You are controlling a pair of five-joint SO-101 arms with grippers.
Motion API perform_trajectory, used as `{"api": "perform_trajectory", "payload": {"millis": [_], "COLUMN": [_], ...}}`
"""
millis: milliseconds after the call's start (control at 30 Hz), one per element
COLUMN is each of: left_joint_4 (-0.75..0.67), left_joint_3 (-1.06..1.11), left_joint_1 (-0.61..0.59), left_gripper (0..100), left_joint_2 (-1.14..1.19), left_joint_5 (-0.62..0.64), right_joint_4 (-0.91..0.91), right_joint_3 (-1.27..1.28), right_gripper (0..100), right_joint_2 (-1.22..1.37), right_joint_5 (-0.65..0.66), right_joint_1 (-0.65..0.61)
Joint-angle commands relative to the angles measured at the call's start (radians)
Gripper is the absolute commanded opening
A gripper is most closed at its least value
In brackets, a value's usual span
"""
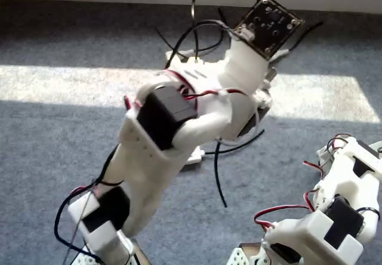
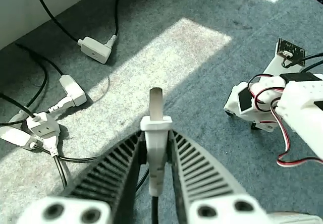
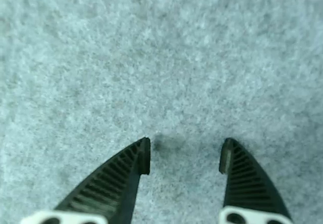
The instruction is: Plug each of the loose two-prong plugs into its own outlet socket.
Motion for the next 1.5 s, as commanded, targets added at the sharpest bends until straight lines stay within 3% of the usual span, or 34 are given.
{"api": "perform_trajectory", "payload": {"millis": [0, 167, 467, 633, 800, 1033, 1200, 1267, 1467], "left_joint_4": [-0.035, -0.258, -0.962, -1.266, -1.502, -1.711, -1.749, -1.749, -1.749], "left_joint_3": [0.352, 0.788, 1.587, 1.893, 2.089, 2.18, 2.181, 2.18, 2.178], "left_joint_1": [-0.022, -0.07, -0.071, -0.077, -0.051, -0.045, -0.038, -0.038, 0.008], "left_gripper": [1, 1, 1, 1, 1, 1, 1, 1, 1], "left_joint_2": [-0.323, -0.481, -0.812, -1.007, -1.055, -0.94, -0.875, -0.874, -0.872], "left_joint_5": [-0.094, -0.094, -0.091, 0.032, 0.044, 0.044, 0.048, 0.046, 0.043], "right_joint_4": [-0.031, -0.031, -0.015, 0.136, 0.354, 0.693, 0.957, 0.966, 0.966], "right_joint_3": [-0.002, -0.002, -0.064, -0.206, -0.427, -0.877, -1.31, -1.432, -1.359], "right_gripper": [20.6, 20.6, 20.6, 20.6, 20.6, 17.0, 4.2, 3.6, 3.2], "right_joint_2": [-0.004, -0.005, -0.015, -0.015, -0.015, -0.015, -0.015, -0.025, -0.156], "right_joint_5": [0.009, 0.009, 0.014, 0.014, 0.015, 0.02, 0.178, 0.186, 0.287], "right_joint_1": [-0.068, -0.082, -0.102, -0.159, -0.243, -0.351, -0.463, -0.49, -0.634]}}
